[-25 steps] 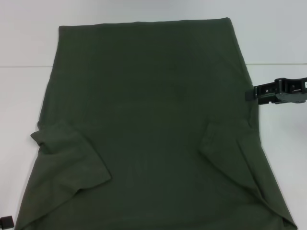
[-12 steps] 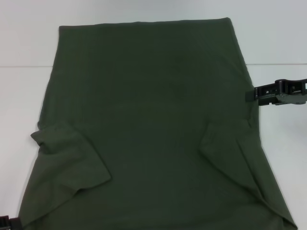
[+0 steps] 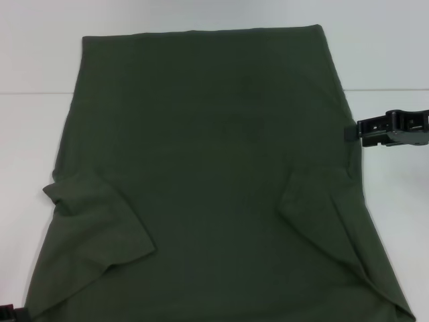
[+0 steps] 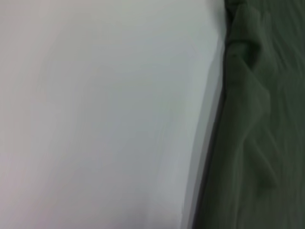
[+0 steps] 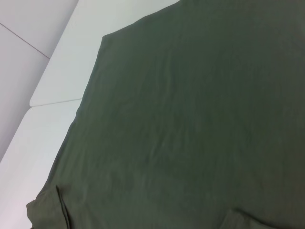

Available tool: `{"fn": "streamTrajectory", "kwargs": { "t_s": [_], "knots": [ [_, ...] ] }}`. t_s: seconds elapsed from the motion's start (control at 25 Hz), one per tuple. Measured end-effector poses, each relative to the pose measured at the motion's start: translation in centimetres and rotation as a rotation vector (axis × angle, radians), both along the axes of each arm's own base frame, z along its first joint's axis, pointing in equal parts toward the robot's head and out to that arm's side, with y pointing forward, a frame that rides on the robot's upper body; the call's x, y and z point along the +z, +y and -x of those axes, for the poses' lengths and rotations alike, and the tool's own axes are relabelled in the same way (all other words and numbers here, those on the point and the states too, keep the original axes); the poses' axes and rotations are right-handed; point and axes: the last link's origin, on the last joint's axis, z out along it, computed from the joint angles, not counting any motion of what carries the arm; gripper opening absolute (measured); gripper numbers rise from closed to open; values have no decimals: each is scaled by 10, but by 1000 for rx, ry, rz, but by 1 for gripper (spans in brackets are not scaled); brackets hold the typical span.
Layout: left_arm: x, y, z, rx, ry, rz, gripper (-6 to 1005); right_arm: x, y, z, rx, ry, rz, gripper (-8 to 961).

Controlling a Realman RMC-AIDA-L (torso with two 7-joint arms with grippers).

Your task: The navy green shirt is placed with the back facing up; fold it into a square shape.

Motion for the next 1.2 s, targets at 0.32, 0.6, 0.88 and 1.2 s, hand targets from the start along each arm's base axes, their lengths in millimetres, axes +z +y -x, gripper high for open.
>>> {"fn": "streamTrajectory", "kwargs": {
  "t_s": [0.32, 0.6, 0.88, 1.2],
  "knots": [
    [-10, 5, -5, -25, -26, 24, 595, 0, -1, -1, -3, 1, -1, 593],
    [-20, 21, -15, -68, -45, 46, 595, 1, -3, -5, -11, 4, -5, 594],
    [-24, 37, -24, -93, -56, 50, 596, 3, -3, -7, -17, 6, -12, 594],
    [-21, 37, -25, -102, -48, 57, 467, 6, -4, -9, -23, 10, -19, 593]
  ]
}}
